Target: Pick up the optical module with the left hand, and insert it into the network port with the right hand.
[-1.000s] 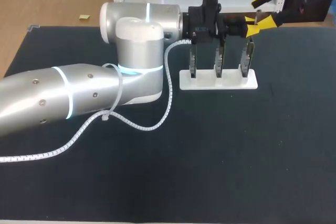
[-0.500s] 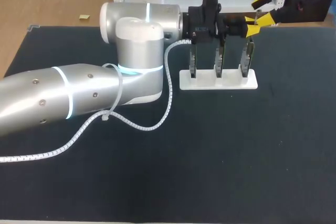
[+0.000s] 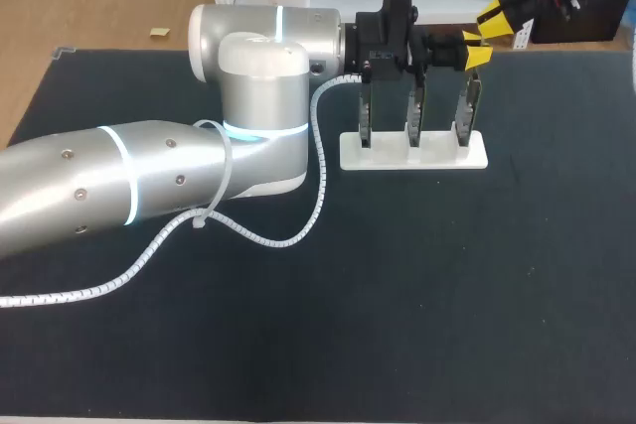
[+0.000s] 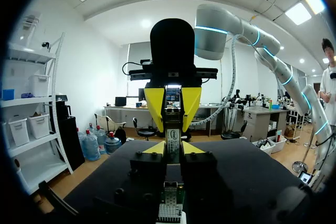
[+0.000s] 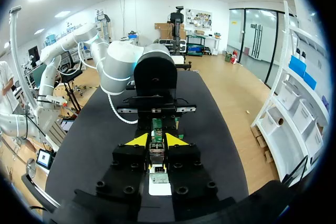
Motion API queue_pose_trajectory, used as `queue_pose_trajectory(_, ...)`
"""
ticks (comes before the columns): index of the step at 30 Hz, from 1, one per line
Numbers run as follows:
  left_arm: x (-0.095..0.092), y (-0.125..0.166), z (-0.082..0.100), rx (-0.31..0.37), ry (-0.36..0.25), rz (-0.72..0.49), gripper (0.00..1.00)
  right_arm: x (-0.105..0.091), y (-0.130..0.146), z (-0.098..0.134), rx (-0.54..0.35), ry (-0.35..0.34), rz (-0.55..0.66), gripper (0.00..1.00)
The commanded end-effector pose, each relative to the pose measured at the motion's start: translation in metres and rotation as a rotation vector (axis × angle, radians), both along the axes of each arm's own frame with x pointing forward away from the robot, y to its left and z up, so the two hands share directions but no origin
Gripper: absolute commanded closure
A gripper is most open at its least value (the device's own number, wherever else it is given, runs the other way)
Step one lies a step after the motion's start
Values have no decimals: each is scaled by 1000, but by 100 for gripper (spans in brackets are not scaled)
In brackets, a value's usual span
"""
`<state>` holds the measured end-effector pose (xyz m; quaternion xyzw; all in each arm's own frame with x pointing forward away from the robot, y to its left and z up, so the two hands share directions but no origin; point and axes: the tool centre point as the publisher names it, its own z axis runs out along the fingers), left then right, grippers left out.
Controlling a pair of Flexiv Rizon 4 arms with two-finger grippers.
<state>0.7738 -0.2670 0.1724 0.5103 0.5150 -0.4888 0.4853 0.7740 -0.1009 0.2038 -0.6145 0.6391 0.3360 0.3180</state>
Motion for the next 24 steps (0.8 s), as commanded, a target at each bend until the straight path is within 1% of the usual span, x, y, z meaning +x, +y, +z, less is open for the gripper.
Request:
queue_pose_trajectory(1,-1,-1,0,-1,-1,-1,100,3,1,-1,1,0,2,100)
queue_pose_trajectory(5,-1,-1,0,-1,-1,-1,100,4,2,0,1,-2,1,100)
queue_pose_trajectory(6,-1,-1,0,-1,-1,-1,94,4,2,0,0,-2,1,100)
queue_pose_trajectory(7,-1,-1,0,-1,-1,-1,35,4,2,0,0,-2,1,100)
queue_pose_trajectory(8,-1,-1,0,-1,-1,-1,0,4,2,0,0,-2,1,100)
queue_pose_trajectory(19,-1,-1,0,-1,-1,-1,0,3,2,0,0,-4,-1,100)
queue_pose_trajectory(24,-4,2,2,18,-11,7,0,3,2,0,0,-8,0,100)
